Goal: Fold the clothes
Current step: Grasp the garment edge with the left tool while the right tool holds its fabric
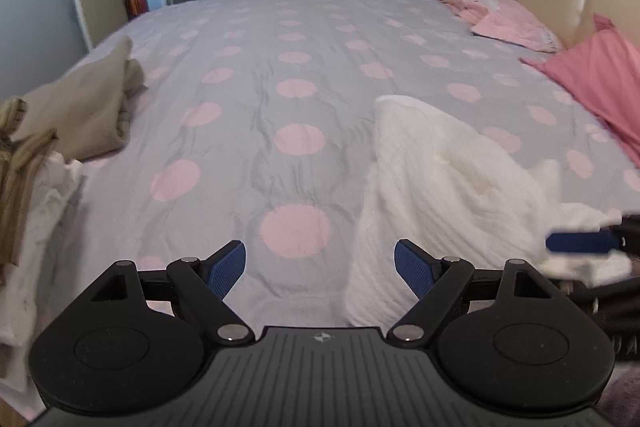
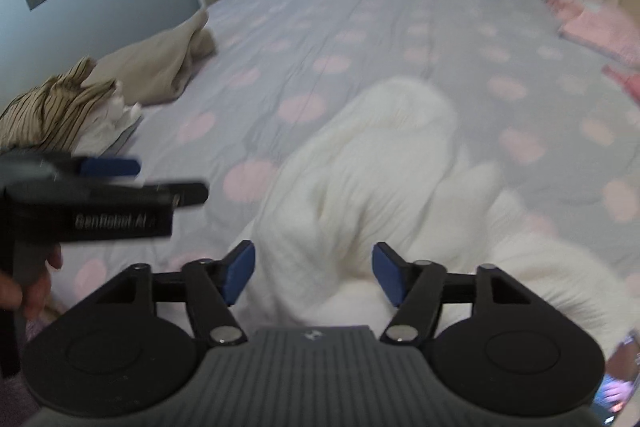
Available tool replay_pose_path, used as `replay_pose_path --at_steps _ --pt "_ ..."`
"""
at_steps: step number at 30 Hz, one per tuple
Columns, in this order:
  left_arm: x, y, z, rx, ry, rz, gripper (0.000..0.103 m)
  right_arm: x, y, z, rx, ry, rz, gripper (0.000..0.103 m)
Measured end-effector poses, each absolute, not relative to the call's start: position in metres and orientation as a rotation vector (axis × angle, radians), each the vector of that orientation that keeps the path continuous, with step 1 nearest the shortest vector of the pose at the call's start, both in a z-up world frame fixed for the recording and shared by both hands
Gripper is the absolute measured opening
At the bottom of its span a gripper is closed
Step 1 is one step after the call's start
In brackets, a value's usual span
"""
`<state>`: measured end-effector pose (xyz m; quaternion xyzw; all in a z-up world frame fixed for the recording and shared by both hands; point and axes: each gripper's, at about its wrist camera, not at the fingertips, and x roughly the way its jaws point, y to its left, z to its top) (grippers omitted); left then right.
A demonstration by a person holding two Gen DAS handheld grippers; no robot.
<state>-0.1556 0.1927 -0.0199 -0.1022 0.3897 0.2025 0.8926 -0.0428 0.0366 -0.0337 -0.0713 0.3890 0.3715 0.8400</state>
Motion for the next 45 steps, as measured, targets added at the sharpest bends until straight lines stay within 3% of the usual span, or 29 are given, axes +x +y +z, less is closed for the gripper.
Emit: replay_pose_path --at_steps 11,26,28,29,30,34,38,45 --pt "-0.141 0.183 -0.016 -0.24 0.803 0.333 0.082 -0.02 0.012 -0.02 -0.114 0.775 0.667 0.076" --pt "-0.093 0.215 -0.068 -0.496 0.811 0.171 0.082 0.054 0.013 -0.077 0.007 0.921 0.577 0.074" --pt "-0.087 0.217 -0.072 -0.494 0.826 0.168 0.082 0.059 0.018 -0.084 0.027 0.947 0.605 0.056" --pt "-0.086 0.217 -0.074 -0.494 0.832 0.169 0.082 0.06 0.021 -0.086 0.038 0.958 0.623 0.037" --pt "-0.085 0.217 -0.075 -0.495 0.837 0.169 0.082 0.06 0.023 -0.086 0.041 0.964 0.636 0.024" --pt "-0.084 0.215 -0.078 -0.476 0.856 0.17 0.063 0.047 0.031 -0.083 0.026 0.953 0.689 0.016" --pt "-0.09 0.209 -0.076 -0.44 0.885 0.167 0.037 0.029 0.035 -0.077 0.027 0.947 0.755 0.014" --pt "-0.114 0.205 -0.067 -0.362 0.959 0.18 0.024 -0.006 0.044 -0.067 0.009 0.953 0.913 0.013"
